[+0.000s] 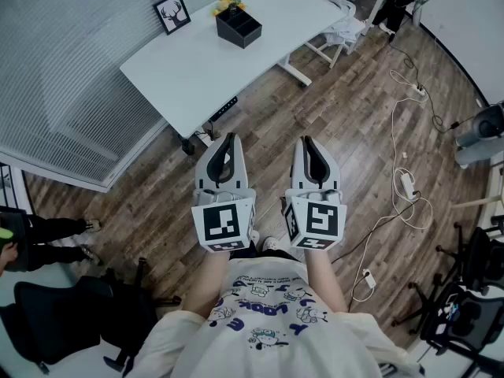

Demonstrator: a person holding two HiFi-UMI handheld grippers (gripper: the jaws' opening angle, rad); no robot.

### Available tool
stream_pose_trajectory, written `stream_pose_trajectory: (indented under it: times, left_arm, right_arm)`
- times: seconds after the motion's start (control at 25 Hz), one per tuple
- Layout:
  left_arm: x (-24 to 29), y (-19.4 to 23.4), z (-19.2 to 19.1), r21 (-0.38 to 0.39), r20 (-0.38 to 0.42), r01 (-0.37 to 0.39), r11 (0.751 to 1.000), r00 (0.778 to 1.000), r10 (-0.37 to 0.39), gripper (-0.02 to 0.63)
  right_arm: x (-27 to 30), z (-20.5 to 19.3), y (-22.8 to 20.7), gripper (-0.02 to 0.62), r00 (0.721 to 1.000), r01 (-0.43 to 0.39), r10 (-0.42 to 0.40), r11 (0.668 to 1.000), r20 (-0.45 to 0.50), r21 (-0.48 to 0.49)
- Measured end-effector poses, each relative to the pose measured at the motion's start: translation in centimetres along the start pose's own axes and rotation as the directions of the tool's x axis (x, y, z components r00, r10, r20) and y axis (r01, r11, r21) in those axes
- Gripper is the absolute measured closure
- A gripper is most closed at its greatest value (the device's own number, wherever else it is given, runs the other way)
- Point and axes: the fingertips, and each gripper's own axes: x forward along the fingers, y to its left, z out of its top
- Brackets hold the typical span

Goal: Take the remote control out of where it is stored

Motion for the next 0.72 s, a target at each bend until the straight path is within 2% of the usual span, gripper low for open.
stream_pose_trajectory:
  times: [0.72]
  left_arm:
    - [1.7,2.3,-0.6,-0.006,-0.003,0.010,1.000,1.000,-0.010,0.589]
  right_arm:
    - [2.3,-0.5,1.2,0.545,1.000,0.009,-0.009,1.000,0.000,0.019]
